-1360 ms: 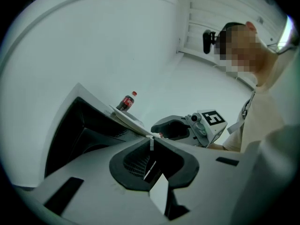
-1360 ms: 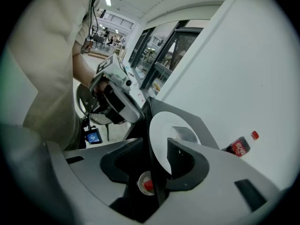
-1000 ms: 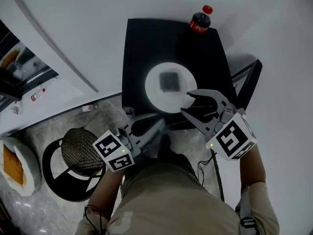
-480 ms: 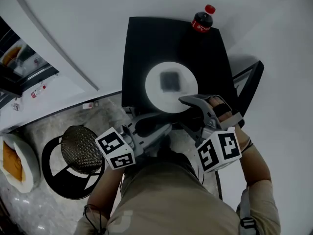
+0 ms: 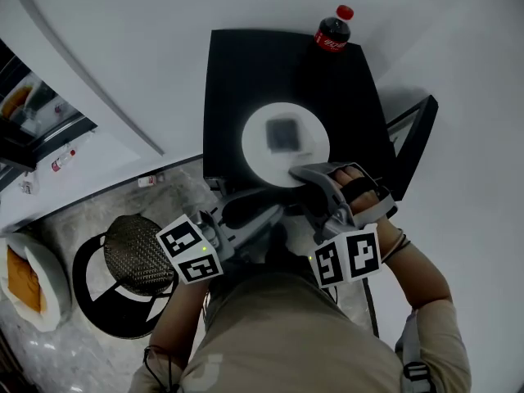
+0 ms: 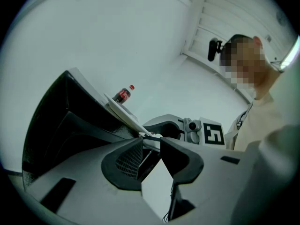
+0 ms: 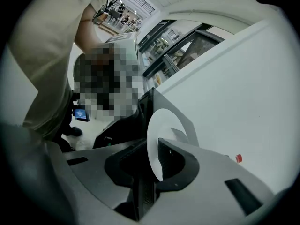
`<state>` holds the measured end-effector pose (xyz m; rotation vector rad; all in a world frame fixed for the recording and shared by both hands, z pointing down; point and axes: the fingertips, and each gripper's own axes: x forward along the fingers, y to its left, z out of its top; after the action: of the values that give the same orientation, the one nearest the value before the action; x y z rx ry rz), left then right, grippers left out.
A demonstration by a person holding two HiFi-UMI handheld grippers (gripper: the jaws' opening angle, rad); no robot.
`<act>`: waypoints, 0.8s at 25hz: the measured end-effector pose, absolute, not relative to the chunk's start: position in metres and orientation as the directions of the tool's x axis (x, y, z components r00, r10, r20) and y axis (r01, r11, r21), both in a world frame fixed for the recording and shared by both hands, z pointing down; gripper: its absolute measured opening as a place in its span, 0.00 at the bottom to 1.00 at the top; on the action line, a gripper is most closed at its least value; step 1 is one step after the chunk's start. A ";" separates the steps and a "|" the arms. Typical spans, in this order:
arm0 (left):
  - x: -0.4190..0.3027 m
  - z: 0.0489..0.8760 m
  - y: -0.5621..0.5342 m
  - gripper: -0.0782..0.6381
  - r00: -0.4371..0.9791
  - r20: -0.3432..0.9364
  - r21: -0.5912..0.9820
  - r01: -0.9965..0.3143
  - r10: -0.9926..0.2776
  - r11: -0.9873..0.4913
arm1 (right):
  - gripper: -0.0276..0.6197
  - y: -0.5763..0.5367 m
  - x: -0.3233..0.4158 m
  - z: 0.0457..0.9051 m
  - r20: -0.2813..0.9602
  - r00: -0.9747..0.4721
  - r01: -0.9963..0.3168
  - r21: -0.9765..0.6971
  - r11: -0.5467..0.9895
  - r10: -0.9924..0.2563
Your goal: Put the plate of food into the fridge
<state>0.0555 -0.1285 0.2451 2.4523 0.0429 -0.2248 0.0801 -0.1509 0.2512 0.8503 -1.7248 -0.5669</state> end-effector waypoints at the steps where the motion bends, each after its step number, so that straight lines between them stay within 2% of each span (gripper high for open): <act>1: 0.055 0.243 -0.130 0.25 0.983 -0.183 0.630 0.093 -0.031 -0.771 | 0.15 -0.149 0.081 0.251 0.604 -0.168 -0.260 0.736 0.626 -0.779; 10: 0.055 0.235 -0.134 0.27 0.978 -0.202 0.672 0.105 -0.044 -0.733 | 0.15 -0.134 0.077 0.249 0.576 -0.186 -0.285 0.744 0.604 -0.796; 14: 0.055 0.232 -0.135 0.32 0.973 -0.225 0.709 0.125 -0.054 -0.694 | 0.15 -0.128 0.074 0.248 0.557 -0.183 -0.281 0.760 0.586 -0.810; 20: 0.055 0.232 -0.137 0.32 0.968 -0.242 0.766 0.152 -0.061 -0.625 | 0.14 -0.121 0.070 0.247 0.538 -0.193 -0.264 0.777 0.571 -0.821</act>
<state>0.0555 -0.1374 0.2325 2.2250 0.0633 -0.3072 0.0700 -0.1212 0.2470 0.9018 -1.7387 -0.6530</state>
